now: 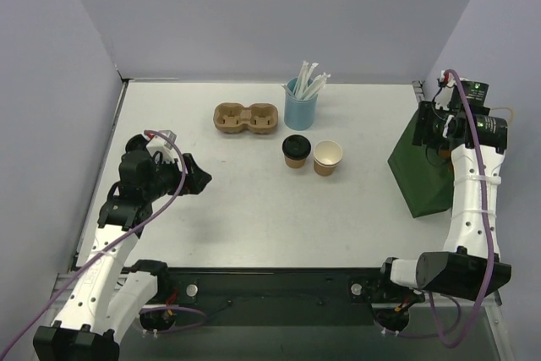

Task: Pack the takeout coffee

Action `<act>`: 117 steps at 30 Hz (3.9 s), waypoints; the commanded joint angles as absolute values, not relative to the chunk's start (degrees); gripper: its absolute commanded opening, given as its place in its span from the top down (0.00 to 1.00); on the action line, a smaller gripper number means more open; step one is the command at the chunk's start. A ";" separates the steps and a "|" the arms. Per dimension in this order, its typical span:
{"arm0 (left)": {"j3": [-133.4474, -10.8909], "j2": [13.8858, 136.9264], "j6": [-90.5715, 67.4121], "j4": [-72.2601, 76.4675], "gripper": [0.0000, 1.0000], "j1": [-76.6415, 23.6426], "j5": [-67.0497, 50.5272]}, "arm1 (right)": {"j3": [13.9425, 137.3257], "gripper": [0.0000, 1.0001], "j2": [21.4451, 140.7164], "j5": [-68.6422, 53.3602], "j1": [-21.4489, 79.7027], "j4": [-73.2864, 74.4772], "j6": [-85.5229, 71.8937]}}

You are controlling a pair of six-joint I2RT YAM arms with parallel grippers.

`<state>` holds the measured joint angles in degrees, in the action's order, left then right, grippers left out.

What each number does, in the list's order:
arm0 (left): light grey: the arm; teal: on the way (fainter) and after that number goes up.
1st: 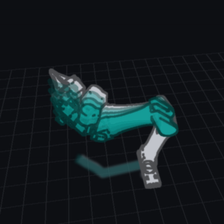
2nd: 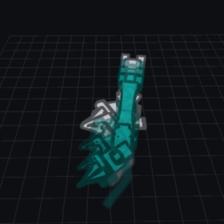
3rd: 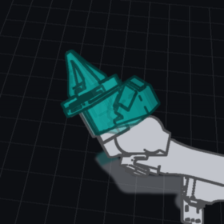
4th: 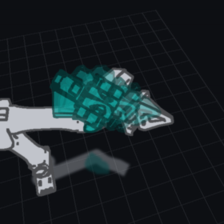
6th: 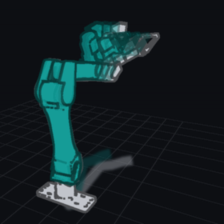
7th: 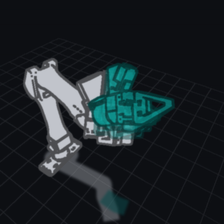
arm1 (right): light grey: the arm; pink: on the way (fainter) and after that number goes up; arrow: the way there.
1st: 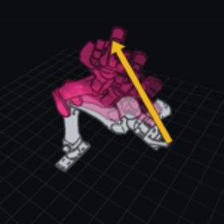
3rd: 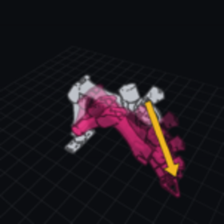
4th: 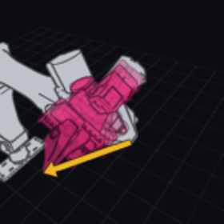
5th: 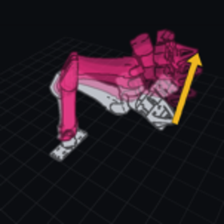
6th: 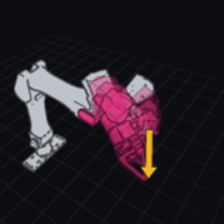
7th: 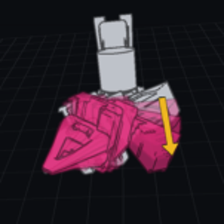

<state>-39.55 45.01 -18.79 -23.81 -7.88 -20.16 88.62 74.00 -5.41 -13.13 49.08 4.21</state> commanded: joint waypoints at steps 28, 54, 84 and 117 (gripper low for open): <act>-40.43 42.28 -17.14 -24.43 0.12 -7.73 -16.00 | 105.47 1.00 61.80 -18.07 -0.82 49.49 18.62; -41.40 40.34 -18.54 -29.44 0.12 -7.65 -0.97 | 88.86 1.00 58.09 -13.55 47.18 48.87 34.18; -41.04 37.26 -19.25 -30.15 0.06 -8.79 3.25 | 82.09 1.00 78.58 22.94 75.41 37.44 36.30; -76.97 58.08 -17.49 -42.90 0.15 -10.28 5.54 | 84.02 0.33 61.53 15.45 75.06 33.92 1.10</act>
<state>-67.99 53.32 -18.81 -43.59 -9.87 5.41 82.56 62.22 8.73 74.67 34.37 15.27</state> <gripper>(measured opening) 0.860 0.675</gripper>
